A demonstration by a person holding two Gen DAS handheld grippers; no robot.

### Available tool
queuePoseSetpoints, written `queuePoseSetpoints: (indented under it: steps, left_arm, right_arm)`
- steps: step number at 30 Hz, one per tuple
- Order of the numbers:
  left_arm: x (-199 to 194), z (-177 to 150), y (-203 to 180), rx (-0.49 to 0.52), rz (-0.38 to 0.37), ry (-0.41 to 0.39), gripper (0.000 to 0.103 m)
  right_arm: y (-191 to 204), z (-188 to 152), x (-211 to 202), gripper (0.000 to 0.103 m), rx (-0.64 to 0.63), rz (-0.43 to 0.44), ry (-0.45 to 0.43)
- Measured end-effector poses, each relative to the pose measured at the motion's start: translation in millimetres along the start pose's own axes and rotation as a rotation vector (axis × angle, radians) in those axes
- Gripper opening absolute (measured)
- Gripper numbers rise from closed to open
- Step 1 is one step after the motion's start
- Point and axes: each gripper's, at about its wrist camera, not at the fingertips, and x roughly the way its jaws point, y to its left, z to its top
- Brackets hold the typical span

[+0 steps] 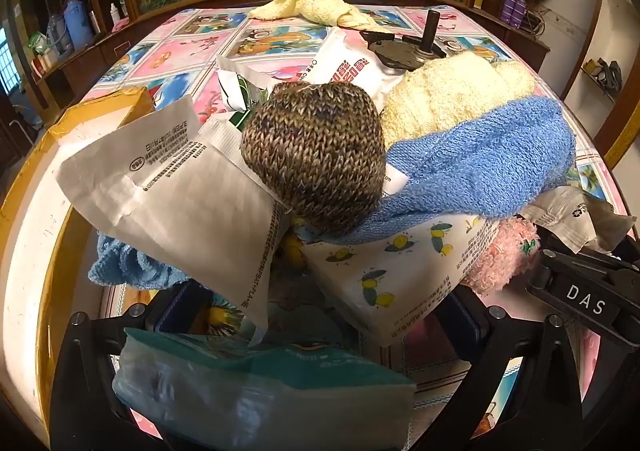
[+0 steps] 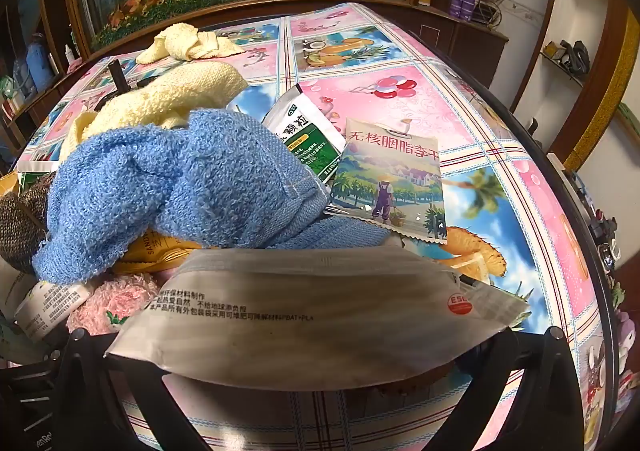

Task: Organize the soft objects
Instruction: 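Carry the white packet with the right tool while the left tool carries the teal tissue pack toward the tray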

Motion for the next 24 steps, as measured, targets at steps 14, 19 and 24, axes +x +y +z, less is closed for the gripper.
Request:
queuePoseSetpoints:
  steps: [14, 19, 24]
  left_arm:
    - [-2, -2, 10, 0.03, -0.022, 0.057, 0.103]
    - [-12, -17, 8, 0.016, -0.012, 0.03, 0.103]
    - [-11, -16, 4, 0.032, -0.012, 0.026, 0.103]
  right_arm:
    - [1, -1, 0, 0.103, 0.0, 0.0, 0.001]
    - [2, -2, 0, 0.103, 0.001, 0.0, 0.001]
    - [2, -3, -1, 0.103, 0.0, 0.0, 0.001]
